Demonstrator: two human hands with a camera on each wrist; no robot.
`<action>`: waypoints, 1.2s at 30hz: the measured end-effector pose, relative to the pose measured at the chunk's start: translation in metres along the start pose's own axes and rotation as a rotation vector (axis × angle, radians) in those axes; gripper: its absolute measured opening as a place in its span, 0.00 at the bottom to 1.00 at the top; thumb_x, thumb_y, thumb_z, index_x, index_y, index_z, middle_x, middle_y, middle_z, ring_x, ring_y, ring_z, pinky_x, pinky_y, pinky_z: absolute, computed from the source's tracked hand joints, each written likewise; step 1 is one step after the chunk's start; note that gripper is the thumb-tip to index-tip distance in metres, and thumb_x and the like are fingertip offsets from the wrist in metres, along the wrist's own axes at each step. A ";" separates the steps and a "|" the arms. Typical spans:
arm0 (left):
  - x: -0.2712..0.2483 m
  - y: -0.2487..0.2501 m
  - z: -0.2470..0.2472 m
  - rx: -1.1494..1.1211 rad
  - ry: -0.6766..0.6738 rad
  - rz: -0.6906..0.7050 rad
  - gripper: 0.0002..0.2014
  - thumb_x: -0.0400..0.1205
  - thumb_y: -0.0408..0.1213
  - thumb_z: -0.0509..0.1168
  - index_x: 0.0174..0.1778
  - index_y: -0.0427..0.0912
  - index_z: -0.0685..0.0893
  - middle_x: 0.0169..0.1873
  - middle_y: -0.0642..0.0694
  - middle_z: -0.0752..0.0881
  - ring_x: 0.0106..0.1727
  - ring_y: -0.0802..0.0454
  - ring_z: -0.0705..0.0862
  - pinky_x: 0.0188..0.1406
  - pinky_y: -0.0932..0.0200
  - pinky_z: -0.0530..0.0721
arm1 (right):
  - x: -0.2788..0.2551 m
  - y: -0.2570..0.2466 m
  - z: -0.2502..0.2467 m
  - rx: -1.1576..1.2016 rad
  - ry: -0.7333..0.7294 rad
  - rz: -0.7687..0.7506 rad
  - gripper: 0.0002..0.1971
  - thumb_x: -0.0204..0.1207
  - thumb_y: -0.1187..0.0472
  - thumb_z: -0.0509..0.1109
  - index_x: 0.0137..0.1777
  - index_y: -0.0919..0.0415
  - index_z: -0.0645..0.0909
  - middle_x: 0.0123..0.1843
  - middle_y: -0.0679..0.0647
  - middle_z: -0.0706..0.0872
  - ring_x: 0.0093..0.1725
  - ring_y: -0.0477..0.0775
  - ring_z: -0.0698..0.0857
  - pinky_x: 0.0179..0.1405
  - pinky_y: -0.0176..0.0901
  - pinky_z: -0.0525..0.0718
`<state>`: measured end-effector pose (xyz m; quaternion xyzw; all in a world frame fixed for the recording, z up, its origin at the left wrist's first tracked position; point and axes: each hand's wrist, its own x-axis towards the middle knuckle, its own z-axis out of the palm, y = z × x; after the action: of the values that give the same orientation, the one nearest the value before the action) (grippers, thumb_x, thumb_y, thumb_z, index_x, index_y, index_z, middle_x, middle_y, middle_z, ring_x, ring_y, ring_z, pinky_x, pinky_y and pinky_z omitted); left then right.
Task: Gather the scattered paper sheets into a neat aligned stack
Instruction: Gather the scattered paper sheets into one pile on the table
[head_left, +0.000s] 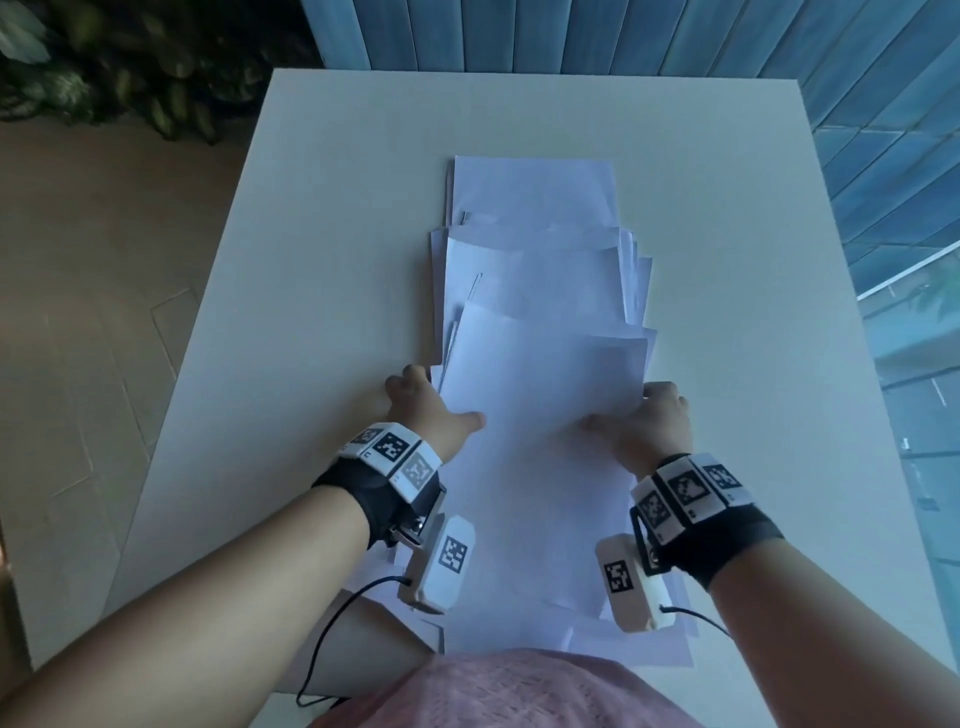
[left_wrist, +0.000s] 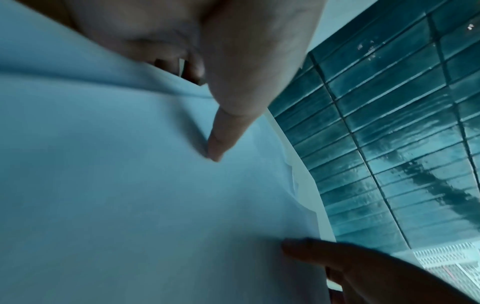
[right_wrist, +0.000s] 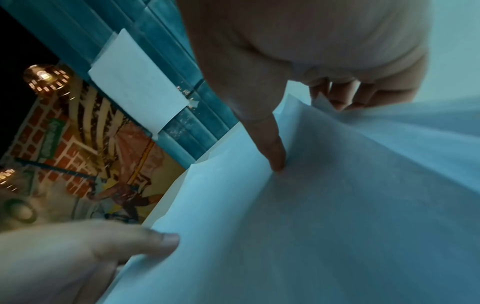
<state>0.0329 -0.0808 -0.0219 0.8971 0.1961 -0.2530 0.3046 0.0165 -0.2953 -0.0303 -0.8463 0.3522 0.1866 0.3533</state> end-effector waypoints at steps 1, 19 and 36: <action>0.003 -0.004 -0.003 -0.029 0.012 0.003 0.40 0.70 0.49 0.77 0.73 0.39 0.65 0.69 0.41 0.69 0.65 0.40 0.77 0.60 0.52 0.77 | 0.003 0.002 -0.003 0.045 0.011 0.003 0.33 0.60 0.55 0.80 0.65 0.61 0.74 0.64 0.59 0.79 0.60 0.63 0.81 0.59 0.57 0.83; 0.052 0.045 -0.036 0.372 -0.037 -0.067 0.56 0.59 0.60 0.80 0.74 0.33 0.59 0.69 0.37 0.65 0.68 0.38 0.75 0.61 0.47 0.80 | 0.044 -0.044 -0.010 -0.062 0.047 -0.085 0.45 0.61 0.53 0.84 0.75 0.65 0.67 0.71 0.62 0.69 0.70 0.65 0.72 0.68 0.54 0.74; 0.047 0.047 -0.015 0.174 0.027 -0.068 0.43 0.63 0.44 0.82 0.63 0.38 0.60 0.64 0.37 0.66 0.59 0.40 0.73 0.50 0.52 0.78 | 0.052 -0.057 -0.006 0.226 0.026 -0.040 0.34 0.61 0.67 0.81 0.66 0.61 0.69 0.60 0.60 0.78 0.51 0.63 0.81 0.47 0.52 0.83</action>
<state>0.0996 -0.0966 -0.0174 0.9164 0.2078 -0.2670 0.2138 0.0940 -0.2953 -0.0294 -0.8103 0.3584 0.1277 0.4456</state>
